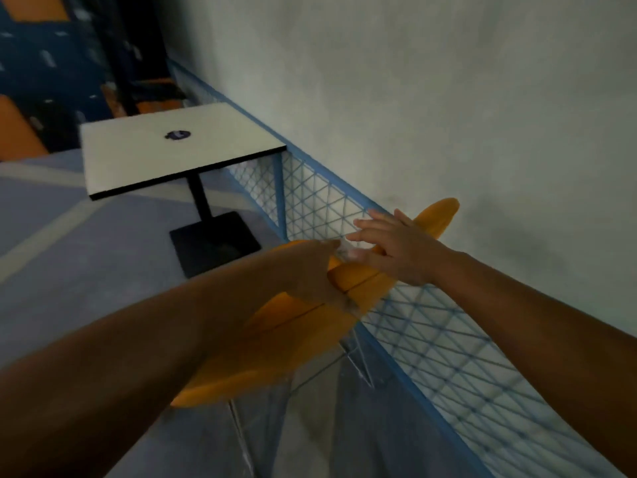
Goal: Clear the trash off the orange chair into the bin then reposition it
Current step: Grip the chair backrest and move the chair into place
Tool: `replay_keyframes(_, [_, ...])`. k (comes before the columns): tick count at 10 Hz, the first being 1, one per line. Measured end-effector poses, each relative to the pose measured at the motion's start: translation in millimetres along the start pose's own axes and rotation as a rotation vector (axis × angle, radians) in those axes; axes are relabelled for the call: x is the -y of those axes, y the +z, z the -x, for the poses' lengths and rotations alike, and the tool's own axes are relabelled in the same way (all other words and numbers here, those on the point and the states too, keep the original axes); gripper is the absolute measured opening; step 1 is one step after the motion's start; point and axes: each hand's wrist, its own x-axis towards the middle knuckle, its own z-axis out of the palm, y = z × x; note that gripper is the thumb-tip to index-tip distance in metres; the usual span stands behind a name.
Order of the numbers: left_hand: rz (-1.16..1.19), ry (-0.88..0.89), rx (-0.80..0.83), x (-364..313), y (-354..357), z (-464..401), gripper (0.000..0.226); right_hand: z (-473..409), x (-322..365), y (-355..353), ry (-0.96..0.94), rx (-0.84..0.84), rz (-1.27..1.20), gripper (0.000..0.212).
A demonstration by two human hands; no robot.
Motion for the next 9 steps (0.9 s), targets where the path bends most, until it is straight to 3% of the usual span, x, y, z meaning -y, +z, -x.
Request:
replay_keyframes(1, [0.026,-0.131,-0.015,-24.7,1.0,21.9,0.096,-1.1,-11.8,-3.2,-0.106,0.016,0.056,0.078])
replay_keyframes(2, [0.067,-0.224,0.002,-39.4,8.4,24.9,0.113,0.9,-20.6,-7.8,-0.190,0.058,0.081,0.086])
replay_keyframes(3, [-0.032,-0.344,-0.034,-40.7,16.6,37.7,0.115,2.0,-22.0,-16.7,-0.267,0.141,0.176,0.100])
replay_keyframes(4, [-0.167,-0.421,-0.056,-34.7,26.6,53.8,0.097,-0.8,-19.7,-18.1,-0.320,0.172,0.258,0.115])
replay_keyframes(5, [-0.256,-0.494,-0.030,-27.1,26.3,66.8,0.091,-8.1,-21.0,-12.6,-0.330,0.112,0.268,0.106])
replay_keyframes(6, [-0.287,-0.560,-0.063,-13.4,26.9,75.7,0.080,-9.4,-20.0,-10.3,-0.350,0.040,0.214,0.083])
replay_keyframes(7, [-0.268,-0.562,-0.144,-10.7,32.9,78.3,0.064,-10.0,-20.2,-8.9,-0.347,0.039,0.194,0.077])
replay_keyframes(9, [-0.353,-0.534,-0.187,-4.7,33.9,75.5,0.058,-19.8,-30.6,-0.3,-0.377,-0.031,0.217,0.084])
